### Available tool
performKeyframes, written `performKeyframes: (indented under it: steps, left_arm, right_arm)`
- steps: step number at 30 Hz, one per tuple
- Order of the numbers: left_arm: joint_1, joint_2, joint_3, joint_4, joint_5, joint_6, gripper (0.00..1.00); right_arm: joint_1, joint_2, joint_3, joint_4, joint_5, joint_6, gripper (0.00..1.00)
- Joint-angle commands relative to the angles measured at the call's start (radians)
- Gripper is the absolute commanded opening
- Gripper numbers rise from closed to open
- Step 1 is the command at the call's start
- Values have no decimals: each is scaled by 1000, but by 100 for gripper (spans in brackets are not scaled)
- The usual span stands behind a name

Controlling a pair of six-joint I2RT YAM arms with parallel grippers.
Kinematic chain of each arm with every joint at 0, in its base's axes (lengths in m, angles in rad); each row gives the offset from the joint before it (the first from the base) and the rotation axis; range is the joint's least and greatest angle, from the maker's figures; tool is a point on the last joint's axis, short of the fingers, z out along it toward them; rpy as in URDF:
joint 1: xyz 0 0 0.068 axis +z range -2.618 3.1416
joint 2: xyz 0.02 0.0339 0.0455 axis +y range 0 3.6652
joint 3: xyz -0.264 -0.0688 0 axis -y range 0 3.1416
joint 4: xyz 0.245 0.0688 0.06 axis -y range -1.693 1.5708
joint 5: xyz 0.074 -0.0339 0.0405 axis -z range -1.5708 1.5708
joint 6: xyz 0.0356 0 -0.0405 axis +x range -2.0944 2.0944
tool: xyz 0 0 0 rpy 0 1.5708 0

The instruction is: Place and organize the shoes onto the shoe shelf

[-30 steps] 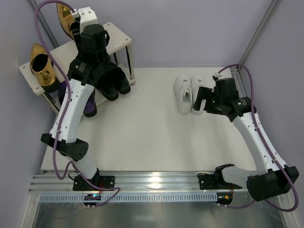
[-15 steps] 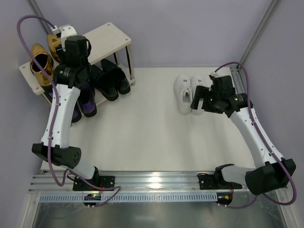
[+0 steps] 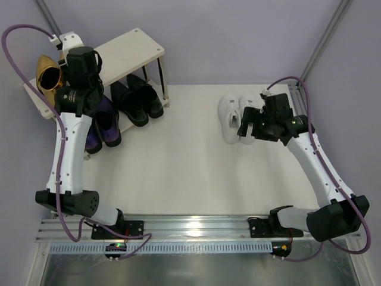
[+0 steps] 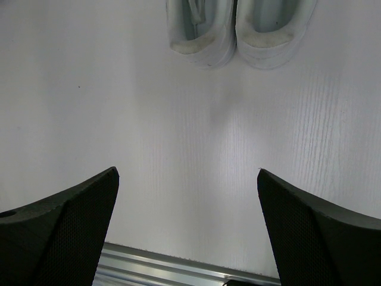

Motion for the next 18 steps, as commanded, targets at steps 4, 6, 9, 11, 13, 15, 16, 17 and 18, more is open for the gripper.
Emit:
performKeyframes:
  steps: [4,6,9,11,13,15,16,17,18]
  left_arm:
    - [43,-36,-13,61,-1,3,32]
    - [43,-36,-13,81,45,-5,58]
    - [43,-39,9,119,120,-25,71]
    - [42,-33,50,136,167,-31,76]
    - [43,-20,81,145,235,-43,83]
    - [40,-7,119,159,310,-60,89]
    - [40,-6,125,164,342,-72,91]
    - [40,-8,127,173,377,-85,95]
    - [33,-11,119,193,422,-95,96]
  right_arm:
    - [5,-5,32,17,-5,-9,98]
    - [5,-3,32,20,-5,-9,98]
    - [5,-12,32,33,7,-5,98]
    - [3,-20,26,54,19,5,98]
    - [5,-32,17,80,33,9,98]
    - [2,-38,3,96,41,17,98]
    - [3,-37,-3,109,47,17,97]
    - [3,-38,-11,117,48,17,97]
    - [-1,-40,-38,128,80,17,98]
